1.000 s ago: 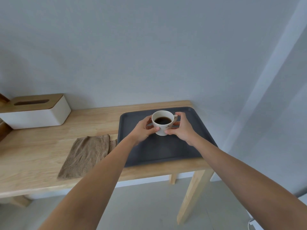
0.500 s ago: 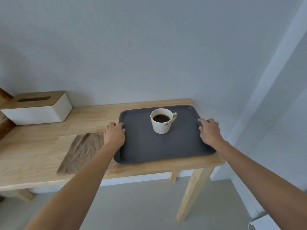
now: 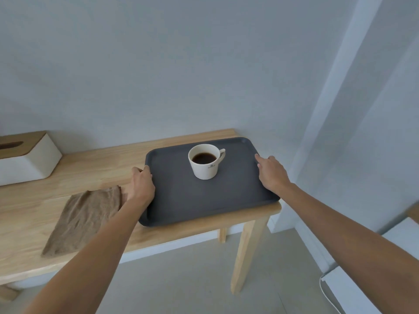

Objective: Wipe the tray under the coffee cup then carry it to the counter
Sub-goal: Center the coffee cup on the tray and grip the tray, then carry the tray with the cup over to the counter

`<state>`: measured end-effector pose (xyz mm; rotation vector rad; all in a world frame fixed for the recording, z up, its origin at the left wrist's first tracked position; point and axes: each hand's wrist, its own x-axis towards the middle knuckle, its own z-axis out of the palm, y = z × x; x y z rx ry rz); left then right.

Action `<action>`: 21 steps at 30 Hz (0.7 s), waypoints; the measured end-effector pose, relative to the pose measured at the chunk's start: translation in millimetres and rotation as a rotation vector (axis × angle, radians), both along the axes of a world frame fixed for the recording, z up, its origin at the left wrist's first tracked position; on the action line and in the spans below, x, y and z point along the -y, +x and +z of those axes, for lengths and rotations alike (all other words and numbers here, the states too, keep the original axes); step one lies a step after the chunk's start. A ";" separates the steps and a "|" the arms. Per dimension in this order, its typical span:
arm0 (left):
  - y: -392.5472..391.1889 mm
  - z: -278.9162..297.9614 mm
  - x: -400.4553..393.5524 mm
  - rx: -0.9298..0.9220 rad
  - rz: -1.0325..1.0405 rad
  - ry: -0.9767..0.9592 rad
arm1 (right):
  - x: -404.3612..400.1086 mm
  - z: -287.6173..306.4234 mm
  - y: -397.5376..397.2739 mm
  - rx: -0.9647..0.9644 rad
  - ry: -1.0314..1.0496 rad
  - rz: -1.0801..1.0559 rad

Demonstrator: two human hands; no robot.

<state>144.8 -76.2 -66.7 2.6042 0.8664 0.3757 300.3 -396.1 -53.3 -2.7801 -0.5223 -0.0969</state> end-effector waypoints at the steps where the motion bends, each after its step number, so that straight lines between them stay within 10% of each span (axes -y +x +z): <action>1: 3.5 2.1 2.7 0.012 -0.020 -0.013 | 5.7 1.5 -1.5 -0.005 0.009 -0.010; 21: 152.6 30.7 223.1 0.147 -0.779 0.052 | 262.9 29.9 -114.6 0.074 0.146 -0.641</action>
